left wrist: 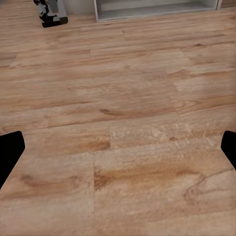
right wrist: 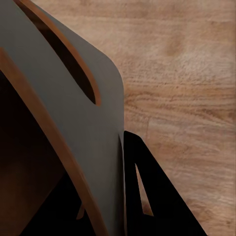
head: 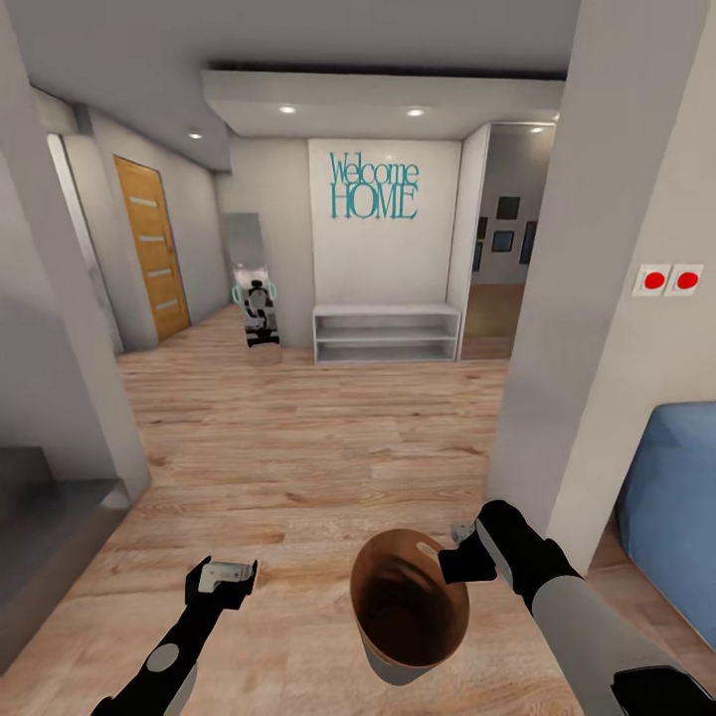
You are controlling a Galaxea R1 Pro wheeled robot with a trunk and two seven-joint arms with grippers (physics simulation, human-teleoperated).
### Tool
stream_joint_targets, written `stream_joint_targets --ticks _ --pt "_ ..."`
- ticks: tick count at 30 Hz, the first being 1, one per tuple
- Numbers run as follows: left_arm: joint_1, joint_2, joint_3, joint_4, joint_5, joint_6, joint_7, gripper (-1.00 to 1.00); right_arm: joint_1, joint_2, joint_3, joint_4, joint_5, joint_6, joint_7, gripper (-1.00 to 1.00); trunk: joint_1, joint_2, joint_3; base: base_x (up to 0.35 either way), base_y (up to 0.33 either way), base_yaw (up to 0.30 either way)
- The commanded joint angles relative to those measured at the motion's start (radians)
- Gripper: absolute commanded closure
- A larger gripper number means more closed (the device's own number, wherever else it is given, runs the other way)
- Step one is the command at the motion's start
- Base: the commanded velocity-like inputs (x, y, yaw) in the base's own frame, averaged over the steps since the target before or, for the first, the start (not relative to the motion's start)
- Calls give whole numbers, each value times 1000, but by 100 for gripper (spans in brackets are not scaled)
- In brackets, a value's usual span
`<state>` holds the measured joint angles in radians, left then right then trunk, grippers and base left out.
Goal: Put the three can of soda from the living room inside the tash can in the kitchen.
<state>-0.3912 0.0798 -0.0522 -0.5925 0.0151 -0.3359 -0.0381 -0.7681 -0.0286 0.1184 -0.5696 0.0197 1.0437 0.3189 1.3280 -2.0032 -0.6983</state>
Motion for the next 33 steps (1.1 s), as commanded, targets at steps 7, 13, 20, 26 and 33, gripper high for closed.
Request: stream_joint_targets --ticks 7,13,20,26,33 --pt "0 0 0 0 0 0 0 -100 1 10 -2 0 -30 4 5 100 -27 49 19 0 0 0" --pt "0 0 -1 -1 1 0 0 -100 1 31 -1 0 -28 4 5 100 -50 91 37 0 0 0" --pt "0 0 -1 -2 1 0 1 -100 2 40 31 -1 -28 4 6 100 -77 140 59 0 0 0" --pt "0 0 -2 -3 1 0 1 -100 3 40 40 -1 -29 4 6 100 -100 182 78 0 0 0" --pt "0 0 -2 -4 1 0 1 -100 3 43 41 -1 -28 4 5 100 -127 231 100 0 0 0"
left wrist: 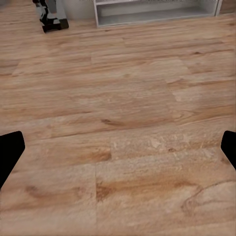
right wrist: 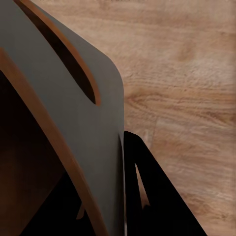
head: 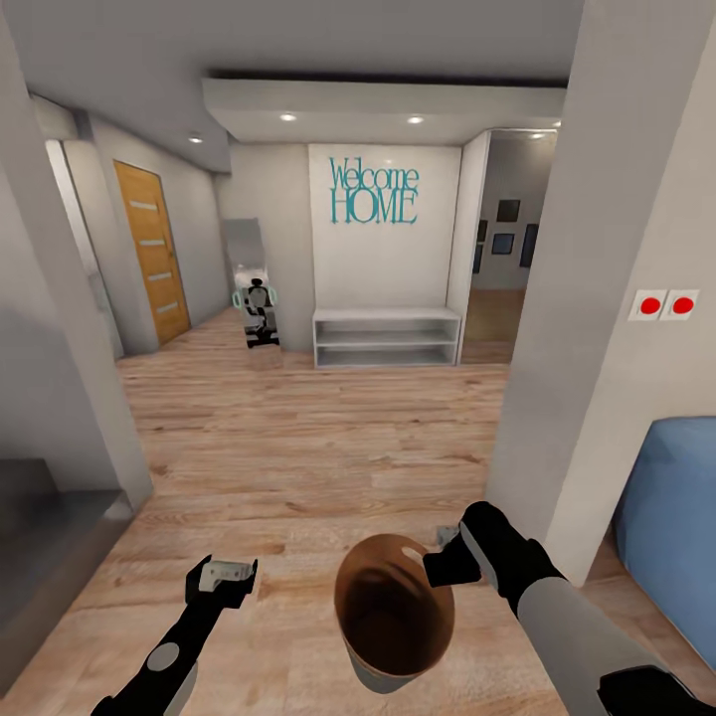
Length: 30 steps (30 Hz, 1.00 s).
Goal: Put the three can of soda from the living room inside the tash can in the kitchen.
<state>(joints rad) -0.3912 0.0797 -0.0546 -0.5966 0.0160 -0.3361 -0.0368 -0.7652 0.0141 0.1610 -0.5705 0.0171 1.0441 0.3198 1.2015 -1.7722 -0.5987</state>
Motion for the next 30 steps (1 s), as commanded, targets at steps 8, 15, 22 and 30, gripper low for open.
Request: stream_joint_targets --ticks 8,15,22,30 --pt "0 0 -1 -1 1 -1 0 -100 0 0 -2 0 -25 3 4 100 -31 56 25 0 0 0" --pt "0 0 -1 5 -3 0 -1 -100 0 0 -3 0 -25 3 4 100 -58 105 47 0 0 0" --pt "1 0 -2 1 0 -5 -1 -100 0 0 -4 0 -25 3 4 100 -84 154 69 0 0 0" --pt "1 1 -4 1 0 -8 -3 -100 0 0 -6 0 -25 3 3 100 -84 154 69 0 0 0"
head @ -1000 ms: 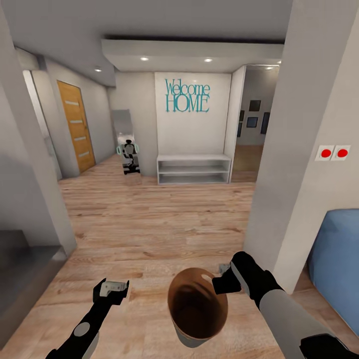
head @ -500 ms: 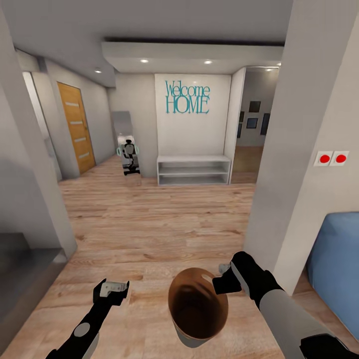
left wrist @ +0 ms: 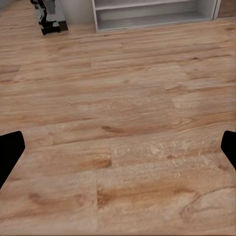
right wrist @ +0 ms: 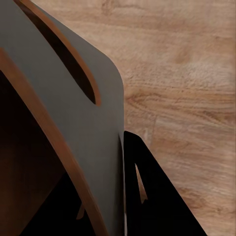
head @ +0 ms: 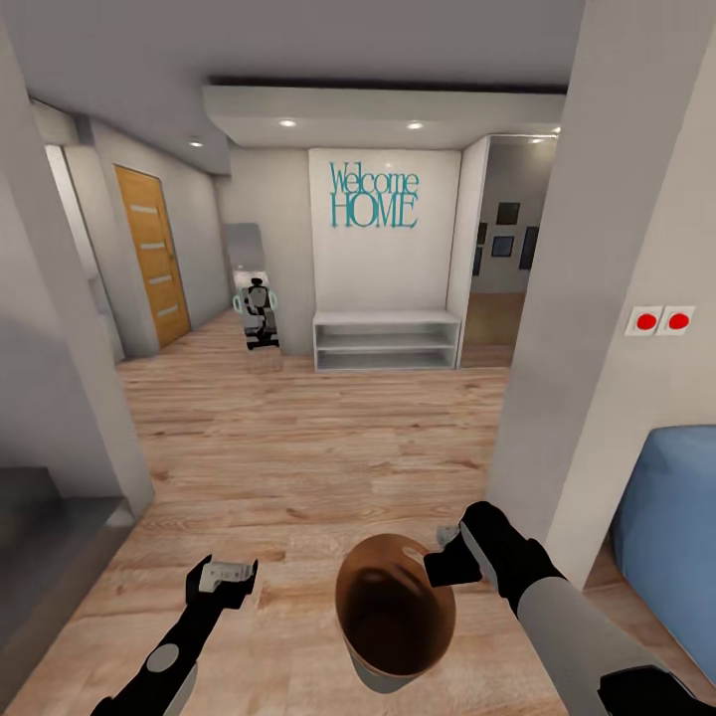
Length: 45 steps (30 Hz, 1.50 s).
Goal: Put the three can of soda from the living room inside the tash can in the kitchen.
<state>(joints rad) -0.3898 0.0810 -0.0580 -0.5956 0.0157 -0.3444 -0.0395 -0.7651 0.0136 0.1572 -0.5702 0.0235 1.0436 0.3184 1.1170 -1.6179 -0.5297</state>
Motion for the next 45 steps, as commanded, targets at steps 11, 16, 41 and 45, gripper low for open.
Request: stream_joint_targets --ticks 11,16,41,45 --pt "0 5 -2 0 -1 4 -2 -100 0 -2 -6 1 -31 4 1 100 0 0 0 -146 0 0" --pt "1 7 -2 -1 -1 2 -2 -100 0 -3 -7 0 -31 4 1 100 0 0 0 -312 0 0" --pt "10 10 3 46 -4 19 -3 -100 18 -15 -6 -2 -25 4 -8 100 0 0 0 -324 0 0" --pt "14 12 5 65 -5 46 -3 -100 38 -35 -6 -2 -24 4 -11 100 0 0 0 -286 0 0"
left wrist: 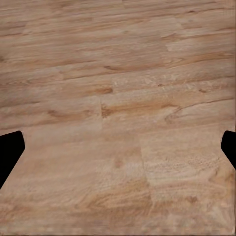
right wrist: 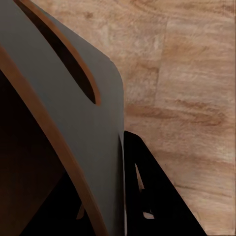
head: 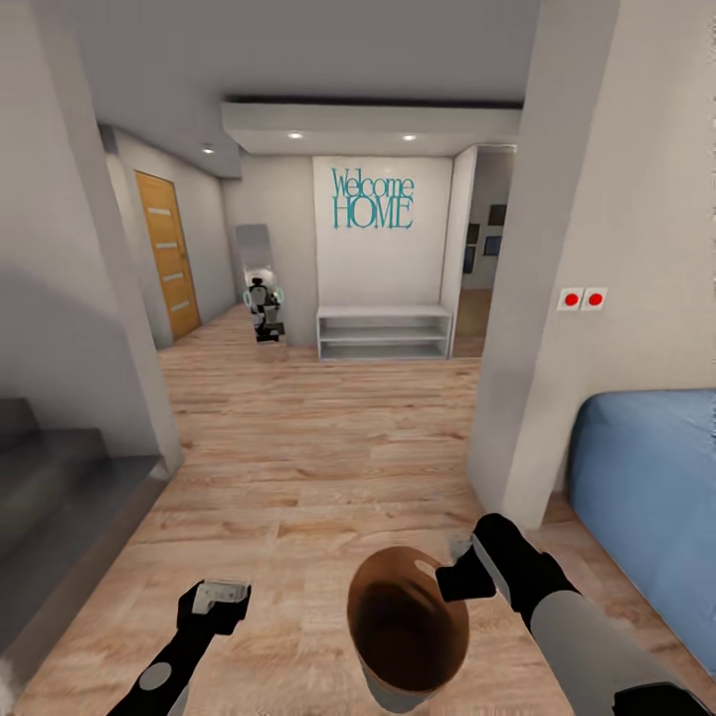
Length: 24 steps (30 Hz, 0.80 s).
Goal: Put the three can of soda from the living room inside the tash can in the kitchen.
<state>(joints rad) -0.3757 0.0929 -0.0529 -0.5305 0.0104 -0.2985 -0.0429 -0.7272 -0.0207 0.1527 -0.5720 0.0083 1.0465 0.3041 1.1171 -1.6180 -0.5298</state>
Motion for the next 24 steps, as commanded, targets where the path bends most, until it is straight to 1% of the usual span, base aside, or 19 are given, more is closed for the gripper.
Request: stream_joint_targets --ticks 1,3,4,8,10,11,15,18,24 --pt "3 1 0 2 0 11 0 -100 7 -7 -2 0 -9 1 4 100 0 0 0 -257 0 0" --pt "12 10 0 6 2 41 0 -100 25 -26 -2 0 -10 -7 8 100 0 0 0 -246 0 0" --pt "14 15 0 7 3 48 -1 -100 29 -32 -2 0 -10 -12 10 100 0 0 0 -238 0 0" --pt "20 36 1 9 5 66 -11 -100 50 -47 -1 0 -10 -29 13 100 0 0 0 -234 0 0" --pt "21 41 0 10 4 69 -17 -100 64 -51 -1 0 -9 -34 13 100 0 0 0 -242 0 0" --pt "22 43 0 10 4 70 -21 -100 80 -56 -1 0 -10 -42 13 100 0 0 0 -249 0 0" --pt "23 47 -1 10 2 68 -27 -100 108 -74 0 -1 -10 -82 15 100 0 0 0 -233 0 0" --pt "23 48 -3 10 -1 65 -28 -100 118 -85 1 -1 -11 -103 17 100 0 0 0 -173 0 0" --pt "30 48 -5 10 -4 64 -29 -100 125 -90 3 -2 -11 -116 18 100 0 0 0 -73 0 0"
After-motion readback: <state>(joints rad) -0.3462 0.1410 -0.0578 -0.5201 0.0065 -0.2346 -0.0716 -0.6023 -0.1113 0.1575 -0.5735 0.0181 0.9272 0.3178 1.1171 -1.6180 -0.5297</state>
